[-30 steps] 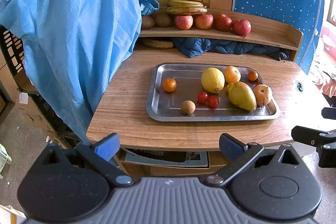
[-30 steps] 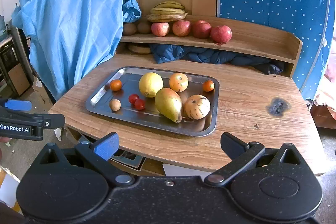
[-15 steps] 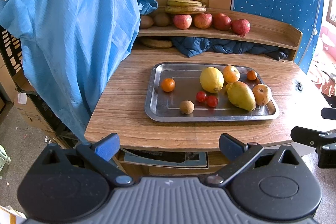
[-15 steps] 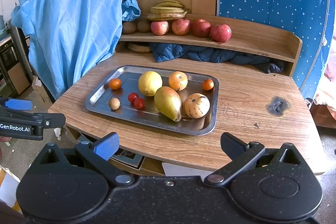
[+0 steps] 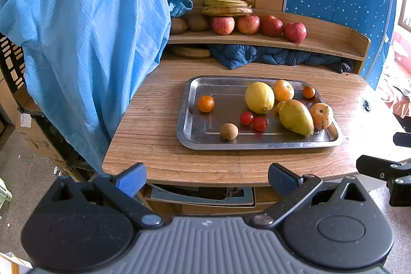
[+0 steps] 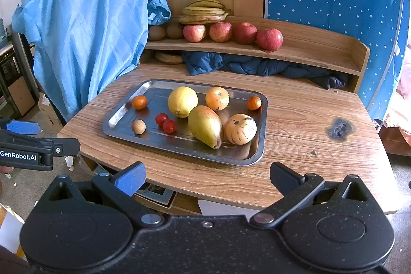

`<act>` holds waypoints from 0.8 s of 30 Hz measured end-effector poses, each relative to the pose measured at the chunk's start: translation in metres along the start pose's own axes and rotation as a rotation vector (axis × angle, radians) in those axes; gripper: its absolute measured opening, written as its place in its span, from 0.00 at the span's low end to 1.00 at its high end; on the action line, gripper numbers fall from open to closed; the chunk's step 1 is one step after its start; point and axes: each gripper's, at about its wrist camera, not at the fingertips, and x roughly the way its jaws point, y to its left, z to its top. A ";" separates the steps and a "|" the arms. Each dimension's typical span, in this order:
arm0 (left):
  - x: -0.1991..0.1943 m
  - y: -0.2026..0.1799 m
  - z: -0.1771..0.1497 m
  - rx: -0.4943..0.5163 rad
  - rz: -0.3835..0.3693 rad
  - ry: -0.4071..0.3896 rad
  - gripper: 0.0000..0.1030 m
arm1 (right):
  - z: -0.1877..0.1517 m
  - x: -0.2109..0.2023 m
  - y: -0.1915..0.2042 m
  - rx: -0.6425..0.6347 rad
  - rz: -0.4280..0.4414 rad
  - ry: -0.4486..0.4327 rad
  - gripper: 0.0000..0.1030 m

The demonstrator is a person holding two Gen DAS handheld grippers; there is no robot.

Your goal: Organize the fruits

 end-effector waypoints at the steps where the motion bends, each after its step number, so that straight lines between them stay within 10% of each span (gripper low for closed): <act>1: 0.000 0.000 0.000 -0.001 0.001 0.000 1.00 | 0.000 0.000 0.000 0.000 0.000 0.000 0.99; 24: 0.011 0.002 0.006 -0.002 -0.011 0.009 1.00 | 0.002 0.007 0.003 0.012 -0.029 0.003 0.99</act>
